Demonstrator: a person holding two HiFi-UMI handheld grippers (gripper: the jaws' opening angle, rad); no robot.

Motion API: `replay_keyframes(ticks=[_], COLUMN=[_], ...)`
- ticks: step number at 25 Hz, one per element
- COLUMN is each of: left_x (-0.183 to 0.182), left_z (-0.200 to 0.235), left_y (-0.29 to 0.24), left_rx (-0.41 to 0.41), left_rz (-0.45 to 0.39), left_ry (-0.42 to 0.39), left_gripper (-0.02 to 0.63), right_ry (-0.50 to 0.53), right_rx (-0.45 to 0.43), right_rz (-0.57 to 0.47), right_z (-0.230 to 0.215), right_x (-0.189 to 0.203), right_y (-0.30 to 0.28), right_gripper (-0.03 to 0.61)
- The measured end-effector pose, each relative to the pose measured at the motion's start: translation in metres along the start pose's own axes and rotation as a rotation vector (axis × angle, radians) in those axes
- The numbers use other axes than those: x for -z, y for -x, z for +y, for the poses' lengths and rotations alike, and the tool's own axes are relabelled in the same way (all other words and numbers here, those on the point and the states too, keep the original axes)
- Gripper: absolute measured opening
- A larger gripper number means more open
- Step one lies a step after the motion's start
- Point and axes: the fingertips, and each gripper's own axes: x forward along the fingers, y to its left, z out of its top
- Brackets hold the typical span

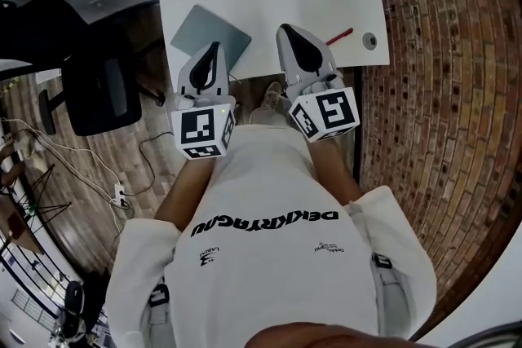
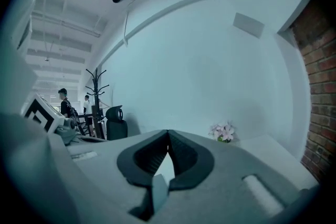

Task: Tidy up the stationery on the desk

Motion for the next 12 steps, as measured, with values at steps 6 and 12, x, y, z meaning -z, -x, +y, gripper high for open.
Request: replay_keyframes(ticks=[6,12], left_x=[0.017,0.056], left_z=[0.006,0.028], left_y=[-0.022,-0.036], left_rx=[-0.1,-0.157], left_rz=[0.036,0.112], left_ry=[0.04,0.103], left_gripper=[-0.002,-0.002], right_ry=[-0.01,-0.015], right_rx=[-0.089,-0.164], right_rz=[0.088,0.2], right_z=[-0.023,-0.021], right_x=[0.026,0.075], right_y=[-0.02,-0.046], right_gripper=[0.002,0.0])
